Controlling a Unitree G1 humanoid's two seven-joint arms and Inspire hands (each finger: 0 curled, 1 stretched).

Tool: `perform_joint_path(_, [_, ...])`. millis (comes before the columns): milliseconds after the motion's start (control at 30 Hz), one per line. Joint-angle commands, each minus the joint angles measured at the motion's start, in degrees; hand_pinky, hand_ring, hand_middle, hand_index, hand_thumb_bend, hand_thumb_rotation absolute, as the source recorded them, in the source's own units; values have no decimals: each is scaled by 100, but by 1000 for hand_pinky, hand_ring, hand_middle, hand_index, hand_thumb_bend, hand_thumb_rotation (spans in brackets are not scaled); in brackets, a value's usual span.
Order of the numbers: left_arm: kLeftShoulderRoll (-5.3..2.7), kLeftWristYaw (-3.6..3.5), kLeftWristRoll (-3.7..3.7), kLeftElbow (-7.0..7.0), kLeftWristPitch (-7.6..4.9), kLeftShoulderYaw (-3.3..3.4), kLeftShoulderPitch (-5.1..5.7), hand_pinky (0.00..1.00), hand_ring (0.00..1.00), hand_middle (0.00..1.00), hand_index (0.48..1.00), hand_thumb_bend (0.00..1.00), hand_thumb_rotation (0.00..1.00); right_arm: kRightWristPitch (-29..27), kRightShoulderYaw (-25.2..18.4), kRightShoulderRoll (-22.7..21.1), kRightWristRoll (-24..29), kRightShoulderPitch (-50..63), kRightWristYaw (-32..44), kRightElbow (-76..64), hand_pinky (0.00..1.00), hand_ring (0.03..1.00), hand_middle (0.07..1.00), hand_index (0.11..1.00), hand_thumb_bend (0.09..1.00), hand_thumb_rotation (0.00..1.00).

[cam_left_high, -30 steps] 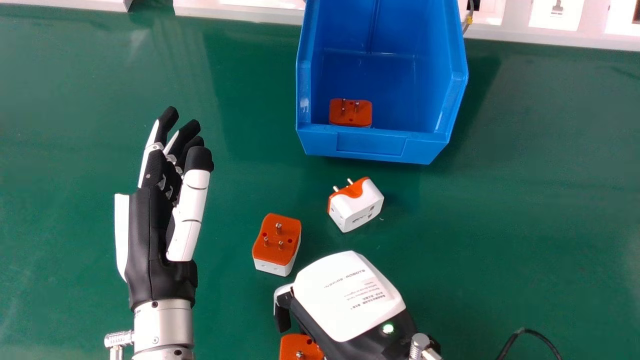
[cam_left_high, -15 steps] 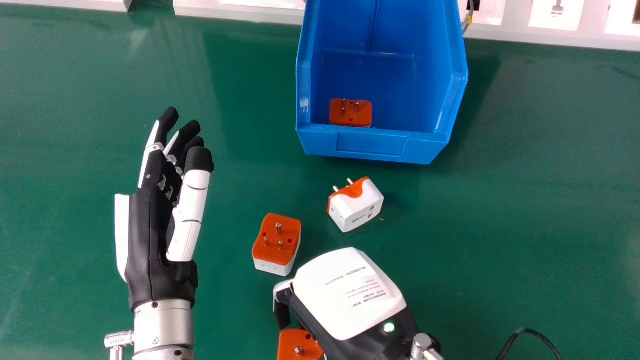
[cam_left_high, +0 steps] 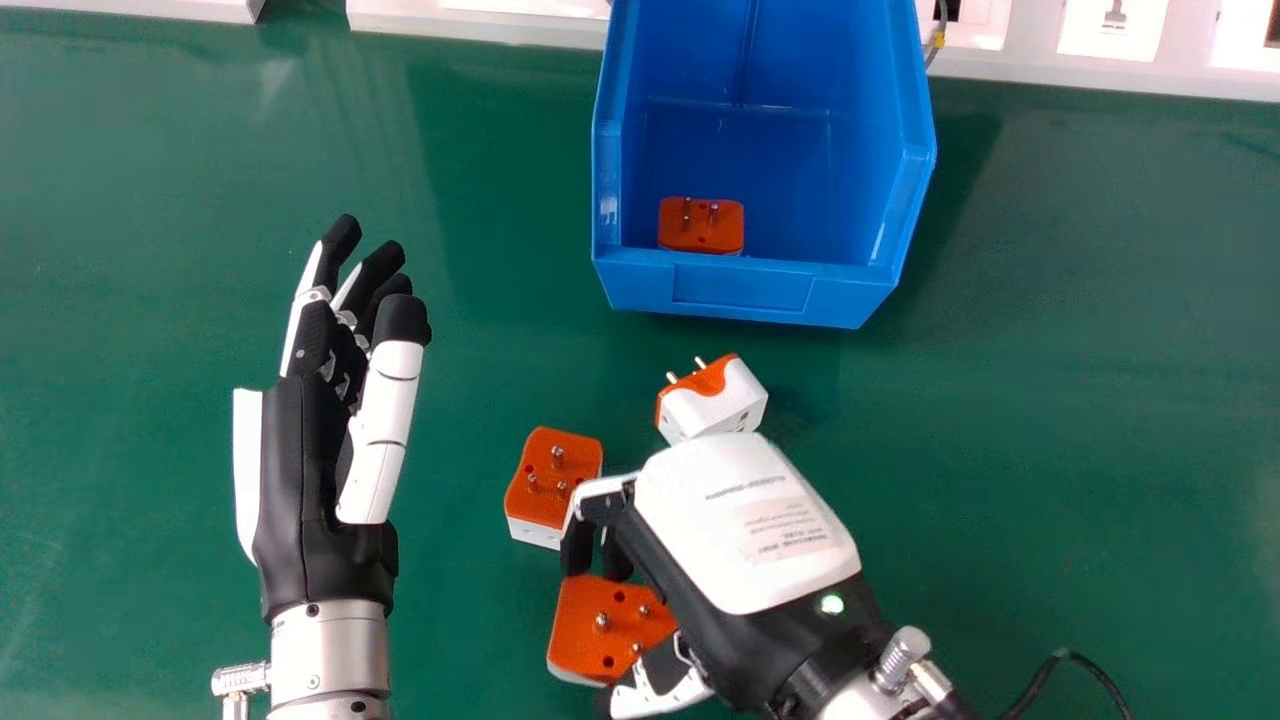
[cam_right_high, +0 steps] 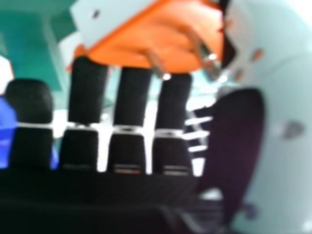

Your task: Pick all objects and put in blue box

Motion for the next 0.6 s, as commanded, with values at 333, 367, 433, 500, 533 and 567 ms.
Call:
perform_joint_path(333, [-53, 43, 58, -61, -121, -29, -72, 802, 869, 875, 912, 756, 782, 153, -955, 82, 833, -341, 362, -975, 201, 369, 480, 536, 509, 0])
perform_joint_path(367, [-53, 48, 63, -58, -120, -28, -78, 802, 869, 875, 912, 756, 782, 166, -1044, 99, 934, -380, 387, -1027, 201, 369, 480, 536, 509, 0])
perform_joint_path(433, [-63, 70, 75, -39, -117, -27, -100, 803, 869, 875, 912, 755, 782, 173, -1289, 167, 1187, -545, 333, -1141, 223, 384, 490, 527, 506, 0])
perform_joint_path(500, [-71, 95, 91, -7, -117, -24, -128, 803, 869, 875, 912, 755, 782, 154, -1496, 201, 1341, -748, 237, -1186, 223, 384, 490, 527, 506, 0])
perform_joint_path(533, [-68, 106, 102, 4, -122, -22, -134, 803, 869, 875, 912, 755, 782, 145, -1621, 207, 1412, -894, 182, -1183, 223, 384, 490, 527, 506, 0])
perform_joint_path(567, [-60, 113, 109, 19, -128, -16, -144, 803, 869, 875, 912, 755, 782, 174, -1762, 207, 1416, -1117, 140, -1154, 223, 384, 490, 527, 506, 0])
